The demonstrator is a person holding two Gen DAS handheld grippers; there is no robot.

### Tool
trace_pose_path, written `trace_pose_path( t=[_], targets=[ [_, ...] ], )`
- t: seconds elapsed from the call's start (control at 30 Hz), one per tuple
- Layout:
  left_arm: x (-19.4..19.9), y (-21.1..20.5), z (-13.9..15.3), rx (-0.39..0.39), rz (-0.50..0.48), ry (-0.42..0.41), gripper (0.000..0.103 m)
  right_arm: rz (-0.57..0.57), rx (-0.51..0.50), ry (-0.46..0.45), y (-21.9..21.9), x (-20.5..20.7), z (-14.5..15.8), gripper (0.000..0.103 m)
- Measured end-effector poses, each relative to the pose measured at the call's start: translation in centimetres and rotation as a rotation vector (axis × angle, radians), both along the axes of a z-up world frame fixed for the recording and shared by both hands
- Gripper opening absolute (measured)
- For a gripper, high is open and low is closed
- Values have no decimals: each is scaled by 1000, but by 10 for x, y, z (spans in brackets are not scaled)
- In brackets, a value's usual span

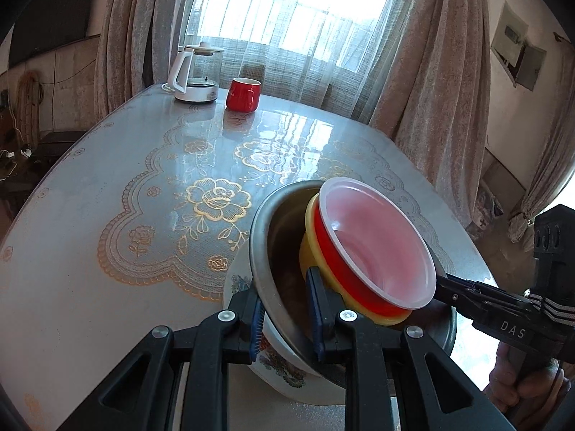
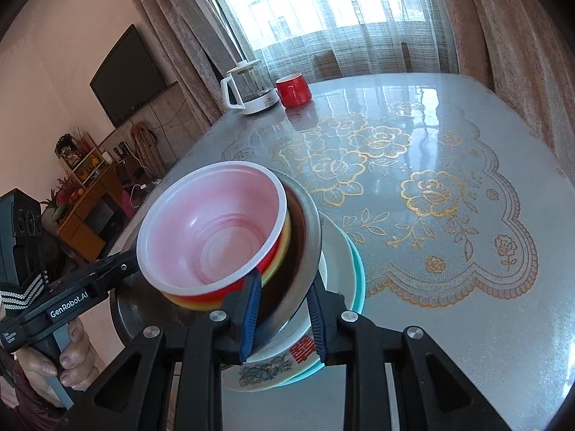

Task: Organize plates and bowls
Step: 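Lift the steel bowl with both tools and carry it over the plate stack, then lower the steel bowl onto the floral plate stack with both tools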

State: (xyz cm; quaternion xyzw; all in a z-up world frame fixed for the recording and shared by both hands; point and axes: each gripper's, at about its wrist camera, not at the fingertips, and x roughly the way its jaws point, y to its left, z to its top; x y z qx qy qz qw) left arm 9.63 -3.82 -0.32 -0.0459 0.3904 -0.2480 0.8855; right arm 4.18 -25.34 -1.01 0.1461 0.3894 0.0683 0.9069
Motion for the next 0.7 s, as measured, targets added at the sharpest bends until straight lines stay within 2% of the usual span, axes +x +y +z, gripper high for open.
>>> trace_pose_path(
  t=[0.47,0.7],
  targets=[
    [5,-1,-28,0,-3,99,23,-11,-25,56,0,15,-14,25],
    [2,-4,-35,23,-10,105,23,-31,-42,76,-3,18,-22,26]
  ],
)
